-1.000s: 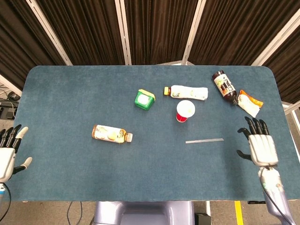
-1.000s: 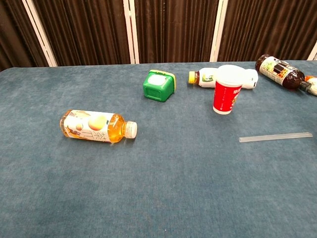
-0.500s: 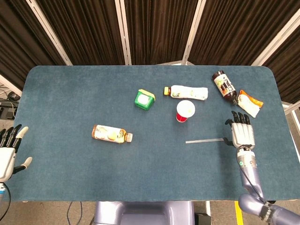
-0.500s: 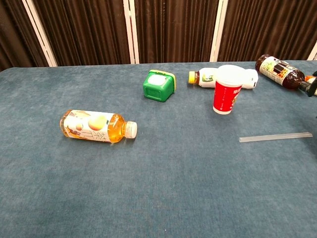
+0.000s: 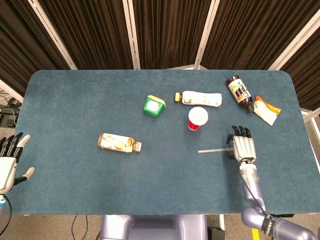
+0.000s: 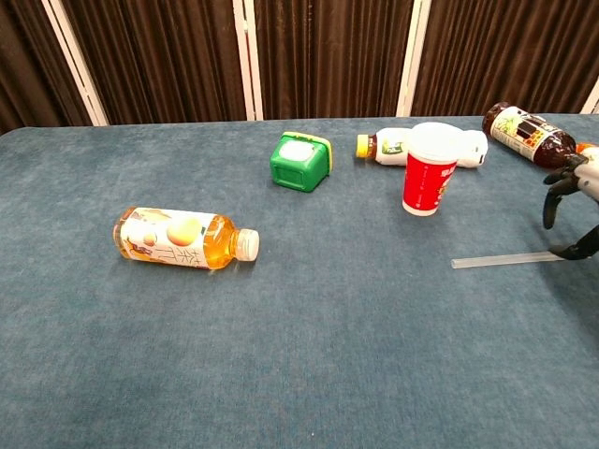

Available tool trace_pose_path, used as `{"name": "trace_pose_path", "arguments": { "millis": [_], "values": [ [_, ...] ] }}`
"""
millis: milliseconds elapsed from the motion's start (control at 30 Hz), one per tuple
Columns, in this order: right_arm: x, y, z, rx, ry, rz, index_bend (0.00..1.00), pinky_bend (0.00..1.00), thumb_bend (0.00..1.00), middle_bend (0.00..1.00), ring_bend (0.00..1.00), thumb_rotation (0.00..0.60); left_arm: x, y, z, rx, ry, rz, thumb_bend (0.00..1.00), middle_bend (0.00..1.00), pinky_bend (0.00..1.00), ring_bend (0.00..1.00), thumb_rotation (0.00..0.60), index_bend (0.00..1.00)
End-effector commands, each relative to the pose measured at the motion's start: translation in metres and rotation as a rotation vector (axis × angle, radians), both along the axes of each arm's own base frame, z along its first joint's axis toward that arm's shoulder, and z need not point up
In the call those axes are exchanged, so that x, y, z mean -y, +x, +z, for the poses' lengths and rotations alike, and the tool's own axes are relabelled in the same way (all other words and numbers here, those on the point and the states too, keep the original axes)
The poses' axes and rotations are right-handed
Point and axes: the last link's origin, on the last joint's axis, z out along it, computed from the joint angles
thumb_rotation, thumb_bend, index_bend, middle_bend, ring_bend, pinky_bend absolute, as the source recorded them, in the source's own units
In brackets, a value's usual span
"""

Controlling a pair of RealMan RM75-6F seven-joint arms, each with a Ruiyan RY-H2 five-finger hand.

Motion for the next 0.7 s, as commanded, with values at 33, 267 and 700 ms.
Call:
{"name": "trace_pose_path", "arguments": {
  "millis": [33, 267, 700],
  "values": [
    [-0.002, 0.005, -0.007, 0.019, 0.013, 0.000, 0.50, 0.00, 0.29, 0.10, 0.00, 0.600, 0.000, 0.000, 0.000, 0.001, 0.000, 0.000, 0.26, 0.00, 0.00, 0.00, 0.600, 0.00],
    [-0.002, 0.012, -0.018, 0.044, 0.024, -0.008, 0.50, 0.00, 0.30, 0.10, 0.00, 0.600, 0.000, 0.000, 0.000, 0.001, -0.001, 0.000, 0.26, 0.00, 0.00, 0.00, 0.600, 0.00],
    [-0.001, 0.021, -0.031, 0.087, 0.040, -0.021, 0.50, 0.00, 0.34, 0.10, 0.00, 0.600, 0.000, 0.000, 0.000, 0.002, -0.003, 0.000, 0.26, 0.00, 0.00, 0.00, 0.600, 0.00]
  ]
}}
